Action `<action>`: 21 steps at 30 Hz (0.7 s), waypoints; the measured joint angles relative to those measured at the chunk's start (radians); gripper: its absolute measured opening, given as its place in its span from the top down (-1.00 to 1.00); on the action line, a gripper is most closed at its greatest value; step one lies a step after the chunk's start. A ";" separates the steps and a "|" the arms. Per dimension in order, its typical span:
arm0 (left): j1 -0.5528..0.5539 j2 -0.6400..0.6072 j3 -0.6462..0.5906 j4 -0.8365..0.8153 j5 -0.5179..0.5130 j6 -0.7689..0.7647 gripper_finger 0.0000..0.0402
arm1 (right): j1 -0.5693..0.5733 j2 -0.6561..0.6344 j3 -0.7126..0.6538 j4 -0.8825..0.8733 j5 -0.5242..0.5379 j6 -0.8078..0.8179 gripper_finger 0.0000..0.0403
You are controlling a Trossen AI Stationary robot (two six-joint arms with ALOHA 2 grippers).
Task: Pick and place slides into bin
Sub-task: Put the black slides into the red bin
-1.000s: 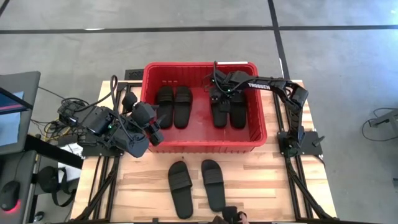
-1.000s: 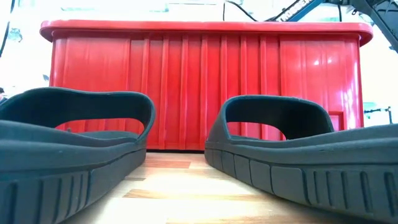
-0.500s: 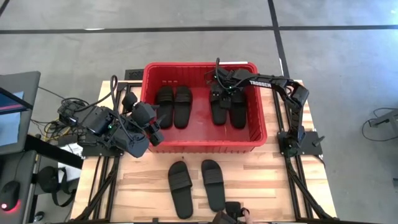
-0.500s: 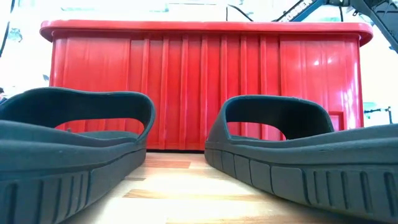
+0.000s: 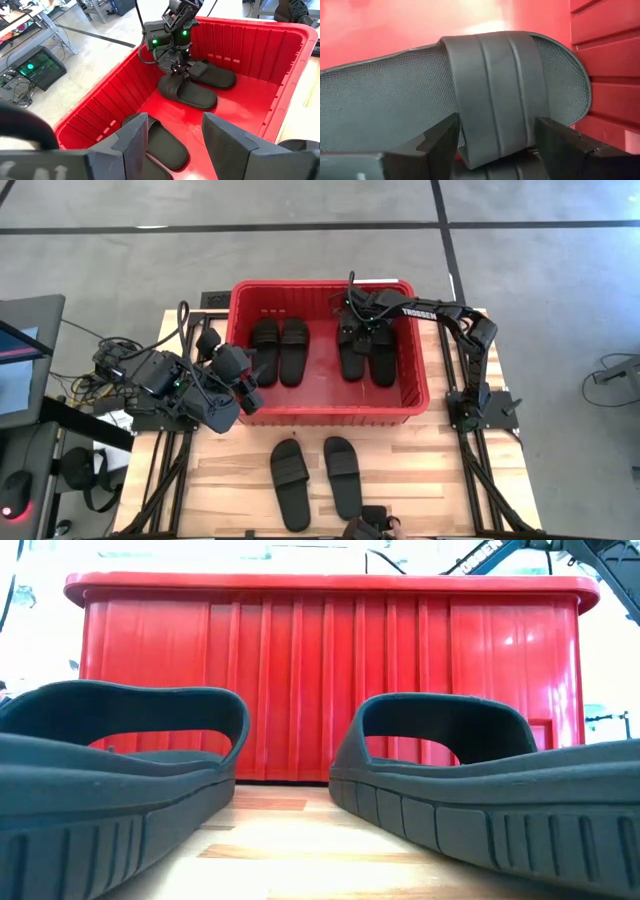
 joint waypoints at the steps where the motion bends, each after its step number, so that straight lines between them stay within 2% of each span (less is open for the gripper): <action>1: 0.000 0.000 0.000 0.000 0.000 0.000 0.12 | 0.000 0.000 0.000 0.000 -0.001 0.000 -0.19; 14: 0.000 0.000 0.000 0.000 0.000 -0.005 0.12 | 0.001 -0.001 0.001 -0.038 -0.047 0.016 -0.19; 21: 0.000 0.000 0.000 0.000 0.000 -0.007 0.12 | 0.004 -0.051 0.001 -0.045 -0.060 0.030 -0.19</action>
